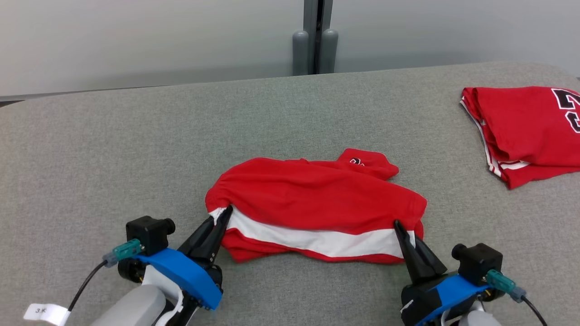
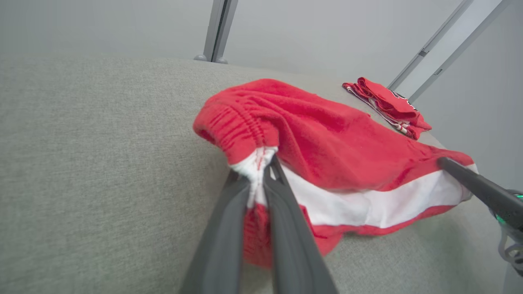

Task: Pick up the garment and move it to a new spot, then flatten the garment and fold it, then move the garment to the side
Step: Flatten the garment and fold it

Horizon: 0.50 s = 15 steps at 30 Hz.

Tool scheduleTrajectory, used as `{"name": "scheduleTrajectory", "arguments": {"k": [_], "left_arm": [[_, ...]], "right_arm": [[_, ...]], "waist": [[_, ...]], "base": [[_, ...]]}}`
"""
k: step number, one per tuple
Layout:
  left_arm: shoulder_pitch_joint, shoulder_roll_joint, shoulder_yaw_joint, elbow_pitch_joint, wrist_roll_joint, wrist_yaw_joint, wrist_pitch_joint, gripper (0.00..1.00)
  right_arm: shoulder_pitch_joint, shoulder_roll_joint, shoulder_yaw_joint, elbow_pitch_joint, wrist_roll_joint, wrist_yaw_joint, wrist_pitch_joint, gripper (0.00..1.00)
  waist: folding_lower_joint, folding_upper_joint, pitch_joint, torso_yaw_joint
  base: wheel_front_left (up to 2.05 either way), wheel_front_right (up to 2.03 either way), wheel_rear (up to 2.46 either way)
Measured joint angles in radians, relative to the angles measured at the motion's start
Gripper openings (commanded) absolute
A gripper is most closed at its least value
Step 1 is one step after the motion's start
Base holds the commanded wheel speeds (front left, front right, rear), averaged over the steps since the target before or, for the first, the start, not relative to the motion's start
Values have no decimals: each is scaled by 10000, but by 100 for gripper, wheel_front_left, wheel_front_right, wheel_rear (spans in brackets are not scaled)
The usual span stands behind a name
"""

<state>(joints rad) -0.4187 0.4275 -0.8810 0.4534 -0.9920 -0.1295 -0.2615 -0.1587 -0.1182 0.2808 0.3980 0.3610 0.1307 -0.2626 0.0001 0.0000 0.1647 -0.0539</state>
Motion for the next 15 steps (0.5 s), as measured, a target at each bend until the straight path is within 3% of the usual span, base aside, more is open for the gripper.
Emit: {"name": "scheduleTrajectory", "arguments": {"k": [8, 15], "left_arm": [[-1650, 382, 295, -1687, -702, 0, 46, 0], [-4808, 366, 568, -1569, -890, 0, 754, 0]], "right_arm": [[-1674, -880, 134, -1254, 295, 0, 0, 0], [-5339, -1306, 127, -637, 1005, 0, 29, 0]], "waist": [[0, 0, 359, -44], [1, 0, 1279, -309]], "base": [[0, 0, 0], [0, 0, 0]]}}
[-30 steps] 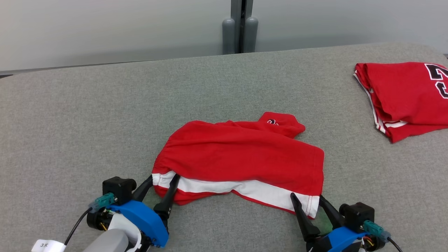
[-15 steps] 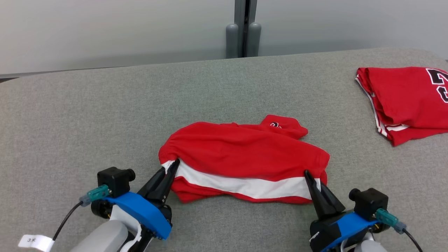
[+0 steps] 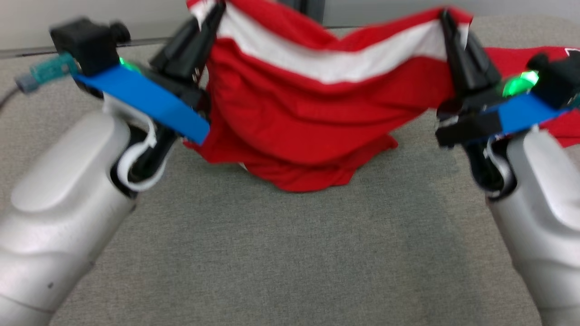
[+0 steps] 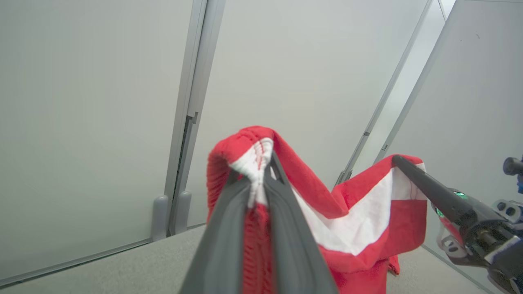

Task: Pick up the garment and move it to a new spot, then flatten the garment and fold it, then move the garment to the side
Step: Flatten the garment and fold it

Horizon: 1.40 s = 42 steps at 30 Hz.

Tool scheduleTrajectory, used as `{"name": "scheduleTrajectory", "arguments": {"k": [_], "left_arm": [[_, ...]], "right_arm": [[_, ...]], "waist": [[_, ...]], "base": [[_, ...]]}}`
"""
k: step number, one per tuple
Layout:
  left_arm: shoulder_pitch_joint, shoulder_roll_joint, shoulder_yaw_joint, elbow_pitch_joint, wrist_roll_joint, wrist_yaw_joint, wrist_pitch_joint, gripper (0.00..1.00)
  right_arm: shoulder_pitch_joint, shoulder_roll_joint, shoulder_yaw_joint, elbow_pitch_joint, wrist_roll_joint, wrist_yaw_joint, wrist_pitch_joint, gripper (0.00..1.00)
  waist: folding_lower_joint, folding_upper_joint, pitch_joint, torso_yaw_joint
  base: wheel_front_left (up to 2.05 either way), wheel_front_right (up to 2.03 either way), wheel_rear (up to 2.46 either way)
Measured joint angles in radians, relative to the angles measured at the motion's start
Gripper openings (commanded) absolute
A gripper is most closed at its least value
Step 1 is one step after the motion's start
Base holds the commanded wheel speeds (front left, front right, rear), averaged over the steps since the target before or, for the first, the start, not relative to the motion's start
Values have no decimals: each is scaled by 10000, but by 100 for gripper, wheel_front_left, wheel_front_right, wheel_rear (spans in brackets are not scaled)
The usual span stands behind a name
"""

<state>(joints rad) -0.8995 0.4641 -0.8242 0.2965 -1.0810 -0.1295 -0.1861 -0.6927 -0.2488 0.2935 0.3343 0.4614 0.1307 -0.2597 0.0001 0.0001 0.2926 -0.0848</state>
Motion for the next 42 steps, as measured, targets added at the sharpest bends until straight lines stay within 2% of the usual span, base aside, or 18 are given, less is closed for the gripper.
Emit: {"name": "scheduleTrajectory", "arguments": {"k": [5, 11, 15, 20, 25, 34, 42], "left_arm": [[-2471, -324, 188, 941, 42, 0, 121, 0], [-4774, -819, -50, 2034, 92, 0, -38, 0], [-5878, -1070, -278, 2424, 54, 0, -368, 0], [-6149, -1179, -740, 2596, -92, 0, -635, 0], [-4331, -1037, -1252, 2493, 21, 0, -752, 0], [240, -924, 393, 1202, 1271, 0, -757, 0], [4126, -970, 1237, -4, 2307, 0, -757, 0]], "right_arm": [[-2969, 4, -82, 1321, 619, 0, 42, 0], [-5653, -44, -79, 2723, 1415, 0, 23, 0], [-6776, -199, 63, 3248, 1599, 0, -17, 0], [-7041, -286, 416, 3196, 1871, 0, -29, 0], [-5205, -249, 1091, 2880, 2092, 0, -29, 0], [-1530, -314, 1457, 1601, 2326, 0, -29, 0], [1903, -527, 1484, 322, 2389, 0, -27, 0]], "waist": [[1, 0, 744, -125], [2, 0, 1355, -66], [1, 0, 1553, 31], [1, 0, 1650, 138], [-1, 0, 1570, 131], [-3, 0, 1034, 164], [-4, 0, 68, 224]], "base": [[0, 0, 0], [0, 0, 0], [0, 0, 0], [0, 0, 0], [0, 0, 0], [0, 0, 0], [0, 0, 0]]}}
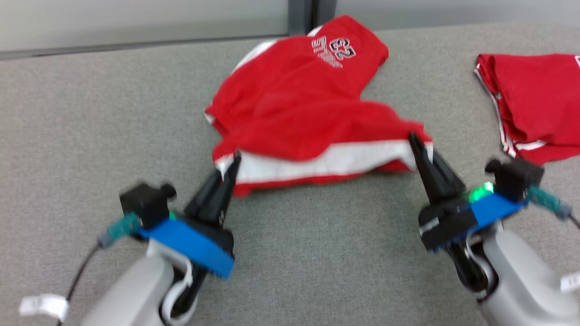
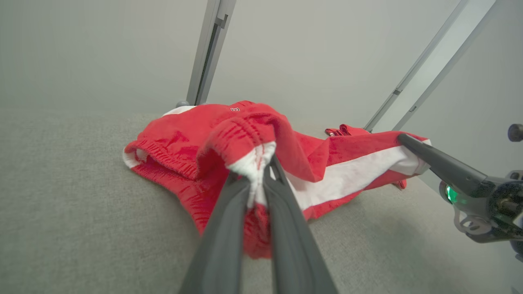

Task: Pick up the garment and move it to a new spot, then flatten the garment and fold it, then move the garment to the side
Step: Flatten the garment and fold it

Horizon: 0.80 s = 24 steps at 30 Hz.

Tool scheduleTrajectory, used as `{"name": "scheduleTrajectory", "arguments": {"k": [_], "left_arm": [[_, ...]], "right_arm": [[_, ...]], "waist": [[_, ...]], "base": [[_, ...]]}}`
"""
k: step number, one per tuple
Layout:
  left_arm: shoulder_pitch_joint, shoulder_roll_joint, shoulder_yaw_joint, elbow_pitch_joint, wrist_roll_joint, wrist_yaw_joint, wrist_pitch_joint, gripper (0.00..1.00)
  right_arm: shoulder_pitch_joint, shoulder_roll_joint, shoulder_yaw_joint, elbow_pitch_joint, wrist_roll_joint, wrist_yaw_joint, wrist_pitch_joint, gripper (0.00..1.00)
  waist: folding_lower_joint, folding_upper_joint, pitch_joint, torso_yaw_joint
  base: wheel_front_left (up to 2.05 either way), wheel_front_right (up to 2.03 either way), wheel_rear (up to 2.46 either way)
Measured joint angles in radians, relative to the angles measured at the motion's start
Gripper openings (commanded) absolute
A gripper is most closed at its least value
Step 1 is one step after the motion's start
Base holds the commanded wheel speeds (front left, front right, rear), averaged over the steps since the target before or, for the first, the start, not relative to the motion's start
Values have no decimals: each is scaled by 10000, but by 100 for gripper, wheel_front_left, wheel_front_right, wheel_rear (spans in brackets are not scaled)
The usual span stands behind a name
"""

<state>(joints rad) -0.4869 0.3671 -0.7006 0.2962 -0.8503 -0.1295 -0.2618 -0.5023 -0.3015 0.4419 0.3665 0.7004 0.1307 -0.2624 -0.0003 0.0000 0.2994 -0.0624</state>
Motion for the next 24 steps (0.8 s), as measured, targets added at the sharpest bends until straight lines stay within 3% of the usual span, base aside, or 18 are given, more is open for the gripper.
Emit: {"name": "scheduleTrajectory", "arguments": {"k": [8, 14, 20, 24], "left_arm": [[2399, 6, 65, -589, 529, 0, -2, 0], [3313, 38, -36, -989, 878, 0, 0, 0], [3317, -31, 92, -1290, 1133, 0, 0, 0], [2905, -251, 171, -1542, 1198, 0, -2, 0]], "right_arm": [[2950, -378, -692, -1099, 134, 0, 0, 0], [4625, -328, -1379, -2006, -21, 0, -2, 0], [4937, -234, -1814, -2497, -336, 0, -2, 0], [4180, -345, -2127, -2313, -616, 0, -2, 0]], "waist": [[-1, 0, -870, 198], [0, 0, -1107, 366], [1, 0, -1054, 463], [1, 0, -892, 536]], "base": [[0, 0, 0], [0, 0, 0], [0, 0, 0], [0, 0, 0]]}}
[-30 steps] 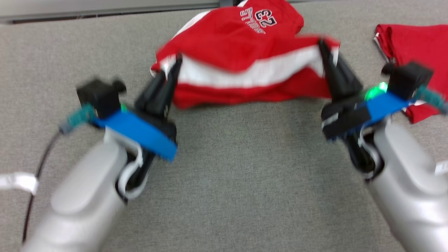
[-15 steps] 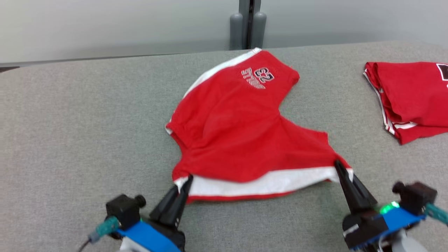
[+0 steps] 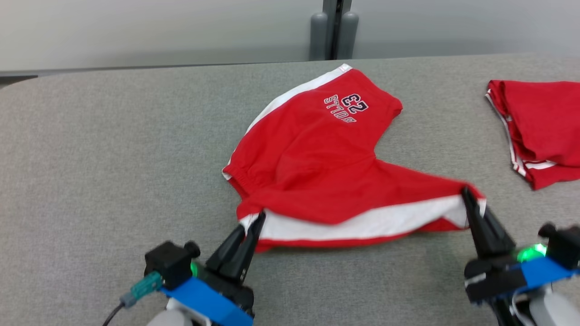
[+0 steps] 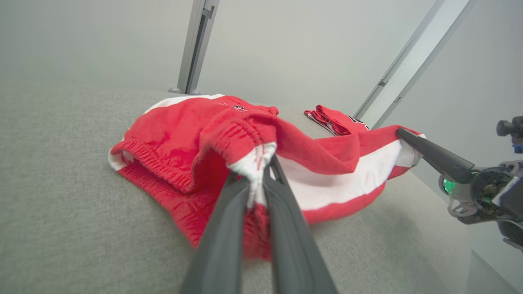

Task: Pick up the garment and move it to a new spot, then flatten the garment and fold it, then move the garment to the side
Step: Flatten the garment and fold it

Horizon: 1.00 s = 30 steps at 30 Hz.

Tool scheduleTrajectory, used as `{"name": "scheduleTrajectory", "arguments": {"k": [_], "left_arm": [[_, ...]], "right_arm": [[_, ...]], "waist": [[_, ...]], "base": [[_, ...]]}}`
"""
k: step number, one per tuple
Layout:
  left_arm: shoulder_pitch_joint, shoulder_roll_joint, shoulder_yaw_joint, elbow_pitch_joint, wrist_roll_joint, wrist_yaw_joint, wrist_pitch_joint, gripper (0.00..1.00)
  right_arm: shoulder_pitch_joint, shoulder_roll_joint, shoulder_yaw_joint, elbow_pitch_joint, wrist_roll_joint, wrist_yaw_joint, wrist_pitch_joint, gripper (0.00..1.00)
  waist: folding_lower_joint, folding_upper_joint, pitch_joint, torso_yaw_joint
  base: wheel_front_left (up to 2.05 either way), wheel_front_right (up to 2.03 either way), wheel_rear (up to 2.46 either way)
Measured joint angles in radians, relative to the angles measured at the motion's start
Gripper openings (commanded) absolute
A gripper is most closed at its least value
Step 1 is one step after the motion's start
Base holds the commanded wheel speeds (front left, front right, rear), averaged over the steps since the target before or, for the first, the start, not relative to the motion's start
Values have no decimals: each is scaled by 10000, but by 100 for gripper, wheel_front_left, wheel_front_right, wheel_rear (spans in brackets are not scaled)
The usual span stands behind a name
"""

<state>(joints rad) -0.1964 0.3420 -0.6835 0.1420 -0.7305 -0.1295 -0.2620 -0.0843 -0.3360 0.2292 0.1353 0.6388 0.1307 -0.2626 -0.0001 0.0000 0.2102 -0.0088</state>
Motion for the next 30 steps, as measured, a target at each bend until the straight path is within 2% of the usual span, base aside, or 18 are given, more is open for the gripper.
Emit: {"name": "scheduleTrajectory", "arguments": {"k": [4, 13, 22, 26, 30], "left_arm": [[-764, -153, 17, 0, 115, 0, -2, 0], [-2421, -1074, 570, 851, 159, 0, -10, 0], [-3729, -1929, 1576, 1530, 464, 0, -10, 0], [-4097, -2251, 1822, 1745, 683, 0, -8, 0], [-4347, -2420, 1668, 2025, 736, 0, -10, 0]], "right_arm": [[-1430, -81, 134, 407, -251, 0, 27, 0], [-5381, -466, 788, 2196, -489, 0, 569, 0], [-9453, -397, 1655, 4989, -539, 0, 1095, 0], [-10546, -259, 2159, 6366, -633, 0, 1080, 0], [-11238, -15, 2819, 7496, -773, 0, 1026, 0]], "waist": [[2, 0, 279, 156], [3, 0, 1437, 609], [4, 0, 2947, 1213], [4, 0, 3446, 1545], [4, 0, 3783, 1794]], "base": [[0, 0, 0], [0, 0, 0], [0, 0, 0], [0, 0, 0], [0, 0, 0]]}}
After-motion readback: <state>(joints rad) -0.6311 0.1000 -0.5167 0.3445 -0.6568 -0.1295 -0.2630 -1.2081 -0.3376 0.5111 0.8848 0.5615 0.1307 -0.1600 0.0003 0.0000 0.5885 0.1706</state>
